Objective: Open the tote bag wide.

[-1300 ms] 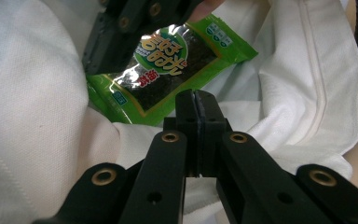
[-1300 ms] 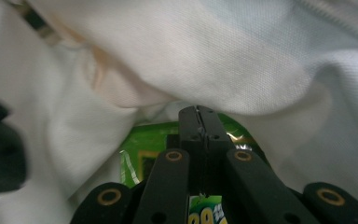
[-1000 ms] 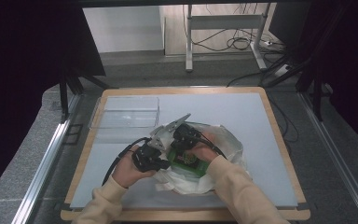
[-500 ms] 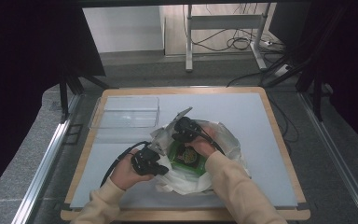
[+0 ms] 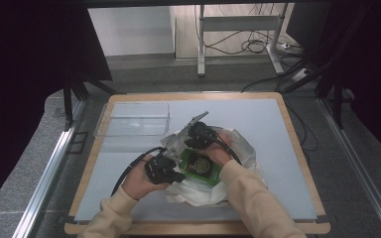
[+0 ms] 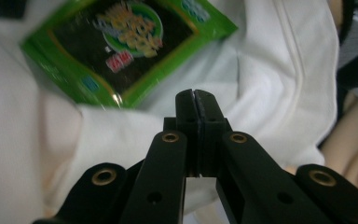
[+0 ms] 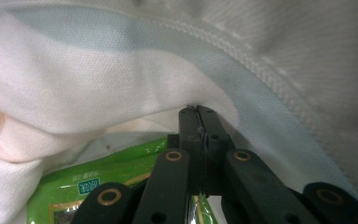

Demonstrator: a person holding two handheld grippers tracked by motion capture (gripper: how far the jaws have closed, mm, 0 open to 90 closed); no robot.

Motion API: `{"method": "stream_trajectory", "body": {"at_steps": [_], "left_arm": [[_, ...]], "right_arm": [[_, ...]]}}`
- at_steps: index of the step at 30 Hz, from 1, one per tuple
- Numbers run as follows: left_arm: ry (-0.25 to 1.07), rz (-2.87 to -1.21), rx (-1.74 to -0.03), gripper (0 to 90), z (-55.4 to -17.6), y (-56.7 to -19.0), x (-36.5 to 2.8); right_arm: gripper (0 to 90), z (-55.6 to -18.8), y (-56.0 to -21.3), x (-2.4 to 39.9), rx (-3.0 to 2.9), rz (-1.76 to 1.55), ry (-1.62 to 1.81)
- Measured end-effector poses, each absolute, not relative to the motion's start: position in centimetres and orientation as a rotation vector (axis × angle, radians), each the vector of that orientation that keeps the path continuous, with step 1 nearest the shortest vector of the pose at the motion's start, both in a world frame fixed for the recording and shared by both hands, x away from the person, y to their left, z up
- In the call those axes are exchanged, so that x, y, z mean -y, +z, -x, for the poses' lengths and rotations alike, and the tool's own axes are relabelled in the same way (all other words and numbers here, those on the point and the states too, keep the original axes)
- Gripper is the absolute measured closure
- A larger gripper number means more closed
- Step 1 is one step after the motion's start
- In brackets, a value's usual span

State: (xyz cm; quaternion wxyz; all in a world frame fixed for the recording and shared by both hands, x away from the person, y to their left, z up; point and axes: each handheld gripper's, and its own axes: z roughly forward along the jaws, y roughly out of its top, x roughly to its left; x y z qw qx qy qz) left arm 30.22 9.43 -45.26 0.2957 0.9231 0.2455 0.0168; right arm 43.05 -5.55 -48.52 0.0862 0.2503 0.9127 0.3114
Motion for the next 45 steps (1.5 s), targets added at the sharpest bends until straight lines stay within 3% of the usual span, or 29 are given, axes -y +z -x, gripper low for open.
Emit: {"method": "stream_trajectory", "body": {"at_steps": [4, 16, 31, 37, 45], "left_arm": [[0.039, -2.471, -0.644, 90.0, -30.6, -45.4, -8.2], [-0.143, -2.537, -0.643, 90.0, -31.1, -48.2, -8.2], [-0.187, -2.555, -0.632, 90.0, -30.7, -48.7, -8.4], [-0.198, -2.547, -0.617, 90.0, -31.0, -48.7, -8.6], [-0.211, -2.535, -0.619, 90.0, -31.1, -48.7, -8.7]], "right_arm": [[89.4, -42.7, -48.5, 5.5, -2.732, -0.745, 0.938], [89.4, -42.8, -48.5, 5.9, -2.723, -0.741, 0.937], [89.5, -43.9, -48.3, 6.1, -2.689, -0.767, 0.912], [89.4, -41.6, -46.7, 7.2, -2.717, -0.723, 0.941], [89.4, -37.6, -44.5, 12.0, -2.679, -0.721, 0.846]]}}
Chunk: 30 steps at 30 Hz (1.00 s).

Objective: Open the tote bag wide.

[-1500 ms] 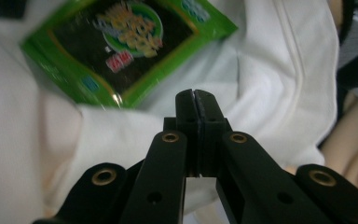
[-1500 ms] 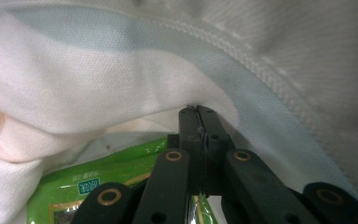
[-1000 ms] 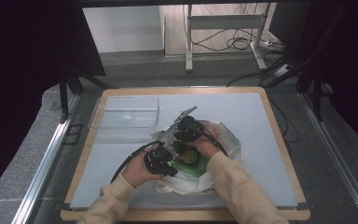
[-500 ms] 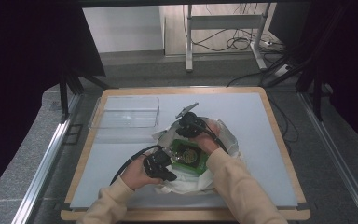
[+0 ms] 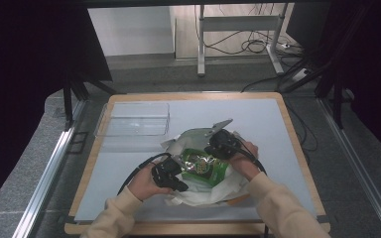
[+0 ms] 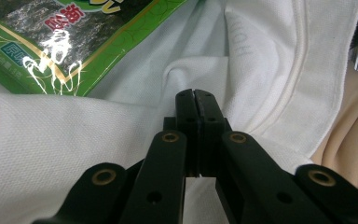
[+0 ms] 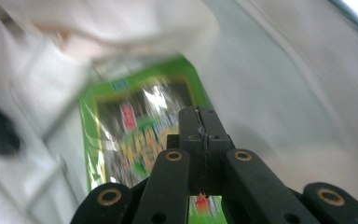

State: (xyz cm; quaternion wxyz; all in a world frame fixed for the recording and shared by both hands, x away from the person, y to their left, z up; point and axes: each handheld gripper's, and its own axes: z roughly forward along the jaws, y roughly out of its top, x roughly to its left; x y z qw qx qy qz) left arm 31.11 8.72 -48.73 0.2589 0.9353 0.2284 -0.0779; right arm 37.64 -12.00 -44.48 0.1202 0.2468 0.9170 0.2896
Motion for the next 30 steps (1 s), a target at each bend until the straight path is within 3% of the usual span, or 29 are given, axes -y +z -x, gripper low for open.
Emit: {"method": "stream_trajectory", "body": {"at_steps": [9, 21, 30], "left_arm": [[-0.227, -2.517, -0.635, 90.0, -31.2, -48.8, -8.8], [-0.228, -2.512, -0.646, 90.0, -31.1, -48.9, -9.0], [-0.226, -2.513, -0.650, 90.0, -31.1, -48.9, -9.0]], "right_arm": [[89.3, -35.9, -46.2, 16.6, -2.710, -0.842, 0.622], [89.4, -36.6, -49.0, 17.8, -2.687, -0.879, 0.416], [89.5, -36.9, -48.1, 18.7, -2.655, -0.925, 0.497]]}}
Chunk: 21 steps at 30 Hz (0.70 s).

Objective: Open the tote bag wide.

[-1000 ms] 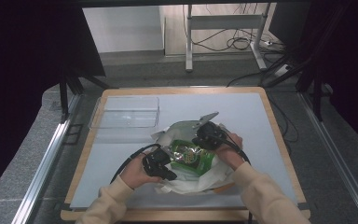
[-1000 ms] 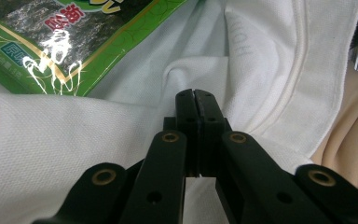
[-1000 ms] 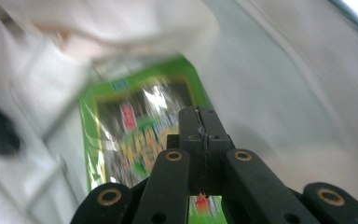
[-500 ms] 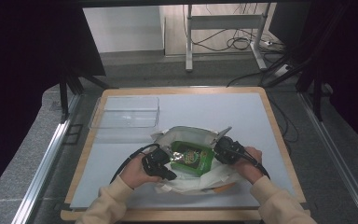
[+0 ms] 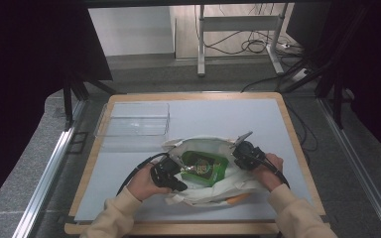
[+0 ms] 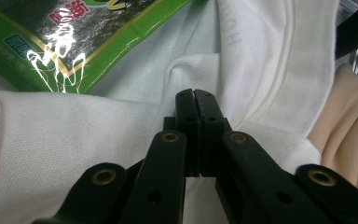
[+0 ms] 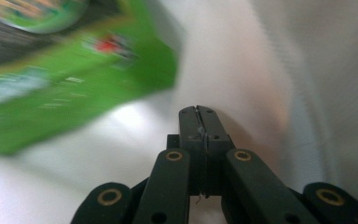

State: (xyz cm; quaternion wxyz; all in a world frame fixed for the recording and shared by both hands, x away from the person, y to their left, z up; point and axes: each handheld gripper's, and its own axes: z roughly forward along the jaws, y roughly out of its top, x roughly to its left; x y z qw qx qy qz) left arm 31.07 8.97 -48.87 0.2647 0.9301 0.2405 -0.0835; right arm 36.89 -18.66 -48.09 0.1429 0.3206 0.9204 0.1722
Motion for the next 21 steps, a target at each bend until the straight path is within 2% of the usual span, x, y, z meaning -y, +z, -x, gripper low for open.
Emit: {"method": "stream_trajectory", "body": {"at_steps": [6, 12, 21], "left_arm": [[-0.218, -2.518, -0.643, 90.0, -31.1, -48.8, -8.9], [-0.222, -2.512, -0.650, 90.0, -31.1, -48.9, -8.9], [-0.218, -2.508, -0.658, 90.0, -31.1, -48.9, -8.9]], "right_arm": [[89.4, -33.9, -46.0, 16.8, -2.765, -0.810, 0.671], [89.4, -31.9, -46.7, 15.3, -2.844, -0.754, 0.652], [89.6, -29.9, -48.3, 16.6, -2.897, -0.753, 0.631]]}}
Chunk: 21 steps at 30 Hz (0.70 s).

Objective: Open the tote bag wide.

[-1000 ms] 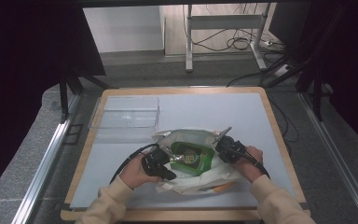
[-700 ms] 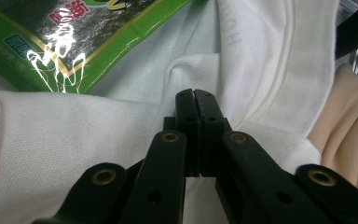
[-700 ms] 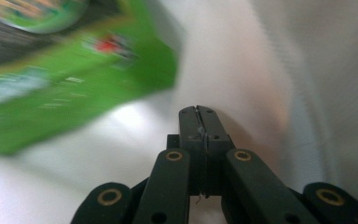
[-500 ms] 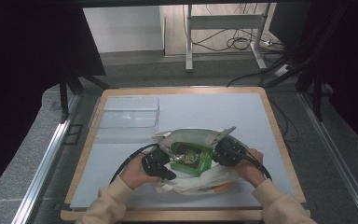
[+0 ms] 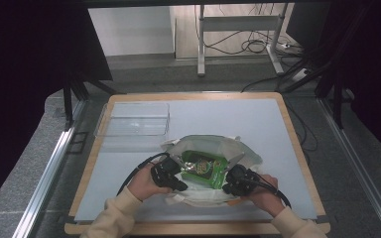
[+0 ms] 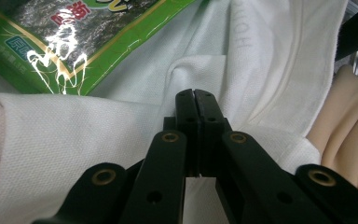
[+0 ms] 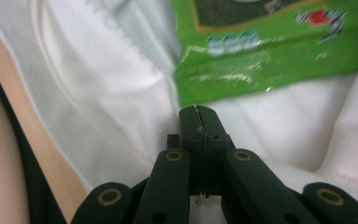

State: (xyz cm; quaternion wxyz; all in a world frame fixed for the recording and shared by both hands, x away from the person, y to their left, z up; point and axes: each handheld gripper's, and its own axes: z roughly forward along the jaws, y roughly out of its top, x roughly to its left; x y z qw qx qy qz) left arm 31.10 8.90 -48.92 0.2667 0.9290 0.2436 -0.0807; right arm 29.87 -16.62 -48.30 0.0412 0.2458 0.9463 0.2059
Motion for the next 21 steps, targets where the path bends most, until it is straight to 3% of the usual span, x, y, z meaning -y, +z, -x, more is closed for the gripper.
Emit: {"method": "stream_trajectory", "body": {"at_steps": [9, 21], "left_arm": [[-0.218, -2.511, -0.651, 90.0, -31.2, -49.0, -8.9], [-0.146, -2.446, -0.660, 89.0, -30.5, -47.7, -9.2]], "right_arm": [[89.6, -29.5, -49.1, 17.1, -2.905, -0.757, 0.662], [87.4, -30.8, -46.3, 17.8, -2.766, -0.834, 0.908]]}}
